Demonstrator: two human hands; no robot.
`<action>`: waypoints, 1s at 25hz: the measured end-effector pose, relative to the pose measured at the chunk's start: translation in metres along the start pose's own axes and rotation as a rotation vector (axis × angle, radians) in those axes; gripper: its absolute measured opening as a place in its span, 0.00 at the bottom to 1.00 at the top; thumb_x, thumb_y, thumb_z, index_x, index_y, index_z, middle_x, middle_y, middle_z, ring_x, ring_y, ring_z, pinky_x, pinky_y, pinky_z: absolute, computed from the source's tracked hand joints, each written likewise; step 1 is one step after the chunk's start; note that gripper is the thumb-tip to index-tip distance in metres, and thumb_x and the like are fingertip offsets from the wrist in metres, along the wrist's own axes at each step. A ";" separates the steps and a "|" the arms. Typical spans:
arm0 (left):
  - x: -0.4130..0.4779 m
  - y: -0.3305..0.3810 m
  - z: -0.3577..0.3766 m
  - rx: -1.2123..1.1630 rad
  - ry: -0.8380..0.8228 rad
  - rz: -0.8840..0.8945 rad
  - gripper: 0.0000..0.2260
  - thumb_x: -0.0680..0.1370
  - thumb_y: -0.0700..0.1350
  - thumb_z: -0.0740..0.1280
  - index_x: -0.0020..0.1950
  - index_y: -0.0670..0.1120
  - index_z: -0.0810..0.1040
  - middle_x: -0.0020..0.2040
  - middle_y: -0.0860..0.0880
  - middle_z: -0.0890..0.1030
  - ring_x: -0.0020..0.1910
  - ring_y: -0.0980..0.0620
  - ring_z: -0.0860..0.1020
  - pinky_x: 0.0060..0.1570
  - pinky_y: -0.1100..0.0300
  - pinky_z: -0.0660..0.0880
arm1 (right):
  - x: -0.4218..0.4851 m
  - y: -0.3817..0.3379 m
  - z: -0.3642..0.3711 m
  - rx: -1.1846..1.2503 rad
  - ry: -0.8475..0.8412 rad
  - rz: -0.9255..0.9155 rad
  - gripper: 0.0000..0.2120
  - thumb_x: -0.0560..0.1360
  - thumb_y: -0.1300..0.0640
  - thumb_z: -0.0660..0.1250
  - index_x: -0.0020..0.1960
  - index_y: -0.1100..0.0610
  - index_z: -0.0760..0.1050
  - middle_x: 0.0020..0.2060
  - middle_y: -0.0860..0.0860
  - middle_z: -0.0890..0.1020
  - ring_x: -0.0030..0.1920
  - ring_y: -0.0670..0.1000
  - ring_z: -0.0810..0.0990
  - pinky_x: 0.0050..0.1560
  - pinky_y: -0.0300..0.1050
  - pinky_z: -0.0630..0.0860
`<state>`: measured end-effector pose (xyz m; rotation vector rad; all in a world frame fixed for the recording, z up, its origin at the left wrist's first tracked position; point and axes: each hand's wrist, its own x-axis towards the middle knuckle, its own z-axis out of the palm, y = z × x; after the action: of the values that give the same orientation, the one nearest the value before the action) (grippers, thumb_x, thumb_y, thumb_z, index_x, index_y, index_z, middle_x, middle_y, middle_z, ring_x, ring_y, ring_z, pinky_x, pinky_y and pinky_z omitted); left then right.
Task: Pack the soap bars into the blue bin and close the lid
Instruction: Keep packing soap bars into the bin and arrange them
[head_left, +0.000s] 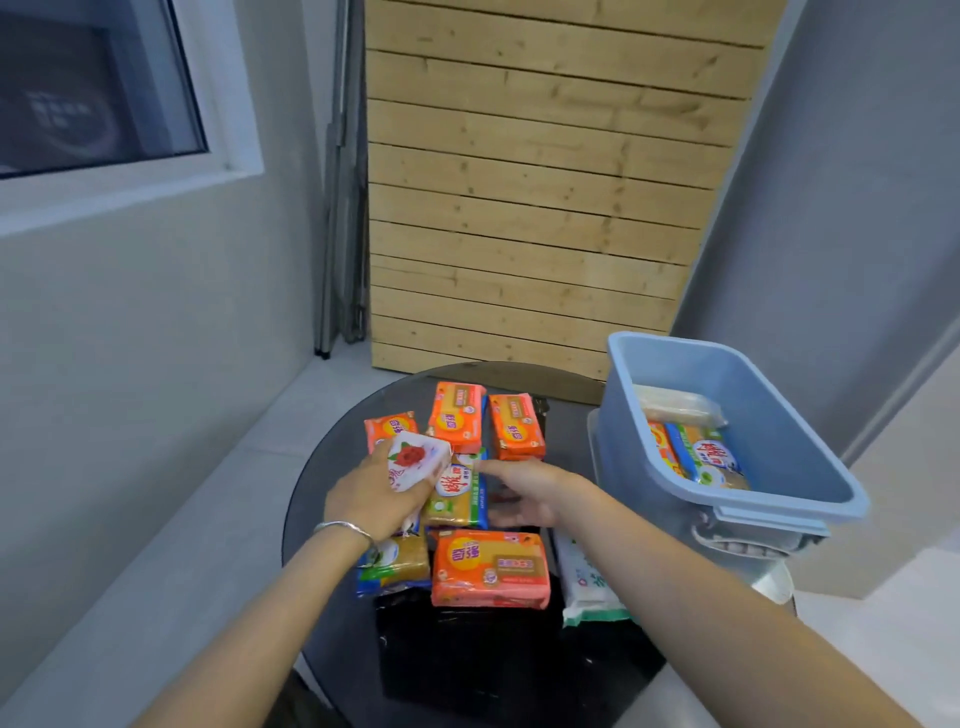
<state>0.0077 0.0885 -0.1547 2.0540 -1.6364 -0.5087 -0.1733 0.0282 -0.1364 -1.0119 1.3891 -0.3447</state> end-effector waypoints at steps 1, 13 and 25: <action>0.000 -0.001 0.002 -0.027 0.017 0.001 0.31 0.67 0.71 0.56 0.65 0.58 0.65 0.58 0.50 0.80 0.53 0.46 0.79 0.45 0.56 0.75 | 0.006 -0.003 0.005 0.092 -0.004 0.046 0.22 0.74 0.52 0.70 0.64 0.58 0.70 0.48 0.55 0.79 0.45 0.53 0.81 0.49 0.50 0.80; 0.006 -0.001 0.010 -0.147 0.071 -0.021 0.27 0.71 0.65 0.62 0.65 0.52 0.66 0.60 0.49 0.78 0.55 0.45 0.79 0.49 0.52 0.77 | 0.010 -0.013 0.034 -0.011 0.089 0.028 0.21 0.71 0.58 0.73 0.61 0.61 0.74 0.58 0.59 0.81 0.53 0.57 0.82 0.48 0.50 0.80; 0.020 0.065 -0.006 -0.022 0.145 0.414 0.26 0.75 0.58 0.62 0.69 0.48 0.66 0.66 0.47 0.71 0.65 0.48 0.69 0.62 0.57 0.65 | -0.152 -0.074 -0.138 -0.325 0.071 -0.499 0.27 0.56 0.44 0.78 0.52 0.53 0.81 0.44 0.55 0.87 0.39 0.50 0.86 0.38 0.41 0.82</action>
<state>-0.0373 0.0579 -0.1131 1.6276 -1.8859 -0.2268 -0.3058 0.0456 0.0362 -1.6348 1.2658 -0.5355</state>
